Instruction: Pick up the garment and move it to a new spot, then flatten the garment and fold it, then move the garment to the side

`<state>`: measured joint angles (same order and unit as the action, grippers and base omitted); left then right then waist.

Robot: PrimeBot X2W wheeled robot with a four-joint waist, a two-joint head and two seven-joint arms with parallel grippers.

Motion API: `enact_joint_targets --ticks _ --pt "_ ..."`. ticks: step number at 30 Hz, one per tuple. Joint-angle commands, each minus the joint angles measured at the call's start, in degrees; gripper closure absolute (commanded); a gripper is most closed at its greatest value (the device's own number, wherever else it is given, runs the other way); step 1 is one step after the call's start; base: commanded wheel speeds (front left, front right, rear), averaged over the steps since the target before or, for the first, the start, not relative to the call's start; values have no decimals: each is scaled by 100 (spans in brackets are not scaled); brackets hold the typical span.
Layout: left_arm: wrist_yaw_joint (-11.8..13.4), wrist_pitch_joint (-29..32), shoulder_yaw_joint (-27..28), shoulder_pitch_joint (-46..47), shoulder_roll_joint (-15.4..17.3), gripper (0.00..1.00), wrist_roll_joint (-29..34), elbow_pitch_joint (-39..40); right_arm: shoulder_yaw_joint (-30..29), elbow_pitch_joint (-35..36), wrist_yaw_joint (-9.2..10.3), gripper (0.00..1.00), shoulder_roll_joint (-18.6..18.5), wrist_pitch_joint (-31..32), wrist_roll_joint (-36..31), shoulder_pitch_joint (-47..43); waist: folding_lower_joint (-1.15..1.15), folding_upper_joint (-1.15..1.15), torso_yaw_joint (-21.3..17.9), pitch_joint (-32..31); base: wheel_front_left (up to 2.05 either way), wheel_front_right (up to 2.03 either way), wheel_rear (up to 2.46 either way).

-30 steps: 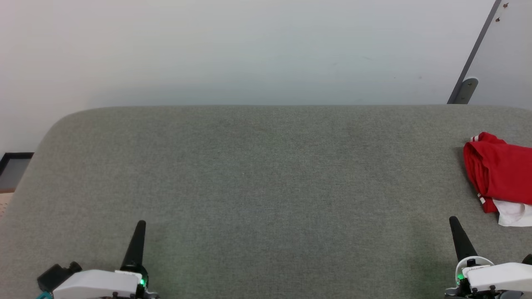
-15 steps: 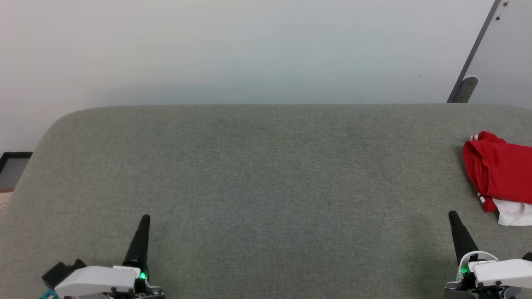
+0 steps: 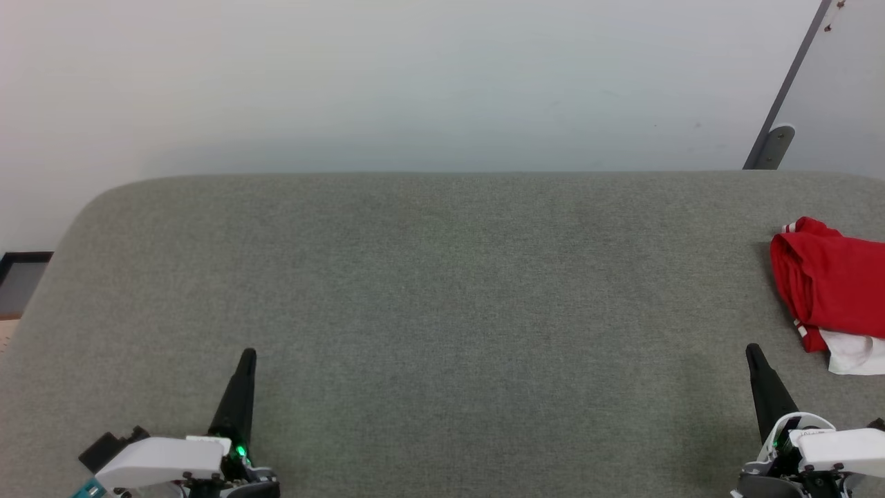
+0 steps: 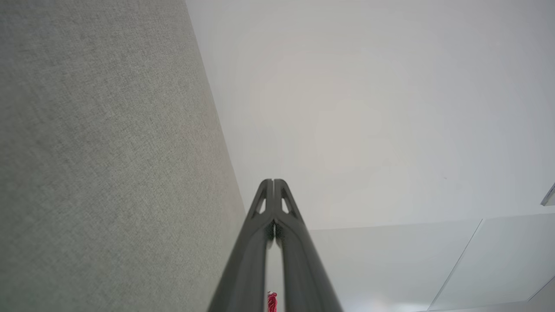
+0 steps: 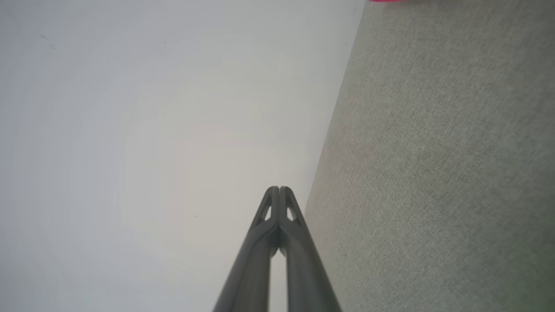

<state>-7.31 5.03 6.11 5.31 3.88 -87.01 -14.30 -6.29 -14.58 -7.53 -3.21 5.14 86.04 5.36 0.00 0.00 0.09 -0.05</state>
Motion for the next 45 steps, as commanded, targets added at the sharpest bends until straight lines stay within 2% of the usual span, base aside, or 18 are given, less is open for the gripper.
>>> enact_joint_targets --ticks 1,15,45 --pt "-28 32 24 58 -19 100 -120 22 -16 40 7 100 16 40 127 81 0 0 -1 2 0 0 0" --pt "-31 170 54 125 -119 100 -556 31 -31 77 7 100 48 158 660 121 0 0 -9 22 0 0 0" --pt "-31 168 51 119 -110 100 -547 31 -28 67 7 100 46 156 645 95 0 0 -9 22 0 0 0"
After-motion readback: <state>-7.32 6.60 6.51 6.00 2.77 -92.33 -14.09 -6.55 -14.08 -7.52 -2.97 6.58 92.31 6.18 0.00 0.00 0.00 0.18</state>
